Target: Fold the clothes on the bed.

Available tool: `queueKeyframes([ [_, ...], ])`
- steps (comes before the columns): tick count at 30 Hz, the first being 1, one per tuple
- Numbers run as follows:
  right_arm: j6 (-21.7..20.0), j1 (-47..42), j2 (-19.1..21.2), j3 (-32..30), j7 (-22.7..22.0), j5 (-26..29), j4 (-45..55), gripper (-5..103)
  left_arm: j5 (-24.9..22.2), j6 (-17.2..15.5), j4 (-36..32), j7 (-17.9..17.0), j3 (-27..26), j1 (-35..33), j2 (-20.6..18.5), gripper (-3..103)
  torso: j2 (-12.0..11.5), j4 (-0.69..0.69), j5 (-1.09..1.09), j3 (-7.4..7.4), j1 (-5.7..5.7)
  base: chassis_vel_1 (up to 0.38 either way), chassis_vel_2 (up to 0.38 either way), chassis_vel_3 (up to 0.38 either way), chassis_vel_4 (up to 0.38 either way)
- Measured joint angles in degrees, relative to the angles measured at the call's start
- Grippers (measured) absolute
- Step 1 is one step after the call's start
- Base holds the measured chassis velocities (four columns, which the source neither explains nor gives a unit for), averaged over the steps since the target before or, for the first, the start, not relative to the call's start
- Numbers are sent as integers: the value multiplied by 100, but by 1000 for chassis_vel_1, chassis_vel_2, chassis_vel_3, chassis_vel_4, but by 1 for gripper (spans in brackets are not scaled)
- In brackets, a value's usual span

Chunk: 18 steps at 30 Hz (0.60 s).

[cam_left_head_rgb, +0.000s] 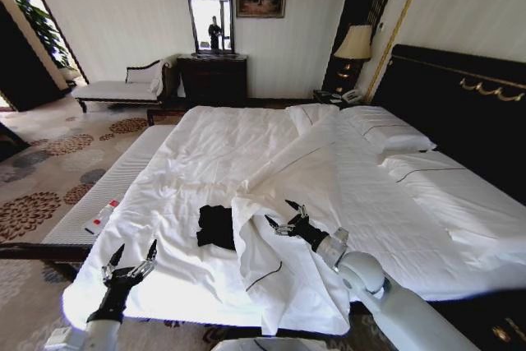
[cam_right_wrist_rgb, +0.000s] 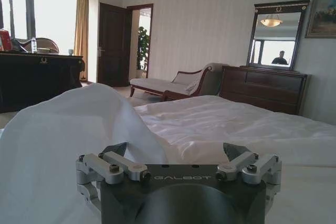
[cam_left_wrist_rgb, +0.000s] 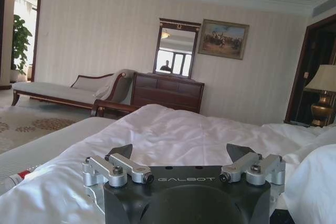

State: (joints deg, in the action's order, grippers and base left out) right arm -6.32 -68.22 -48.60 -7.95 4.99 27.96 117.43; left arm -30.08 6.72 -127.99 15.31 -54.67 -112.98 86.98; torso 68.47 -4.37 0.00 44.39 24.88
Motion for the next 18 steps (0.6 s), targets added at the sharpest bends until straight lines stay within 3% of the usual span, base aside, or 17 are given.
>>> queueKeyframes([
  [1, 0, 0, 0, 0, 0, 0, 0, 100, 0, 0, 0, 0, 0, 0, 0, 100, 0, 0, 0, 0, 0, 0, 0, 0, 0],
  [5, -464, 418, 1, 536, -766, -110, 141, 100, 0, 24, -35, -4, -68, -50, 13, 100, 0, 0, -1, 0, 0, 0, 0, 0, 0],
  [11, -830, 702, -44, 977, -1260, -188, 168, 100, 20, 48, -47, -12, -73, -75, 42, 100, 0, -1, -1, -1, 0, 0, 0, 0, 0],
  [18, -1598, 1120, -22, 1604, -1890, -133, 272, 100, 48, 69, -6, -34, -65, -70, 43, 100, 0, -1, -1, 0, 0, 0, 0, 0, 0],
])
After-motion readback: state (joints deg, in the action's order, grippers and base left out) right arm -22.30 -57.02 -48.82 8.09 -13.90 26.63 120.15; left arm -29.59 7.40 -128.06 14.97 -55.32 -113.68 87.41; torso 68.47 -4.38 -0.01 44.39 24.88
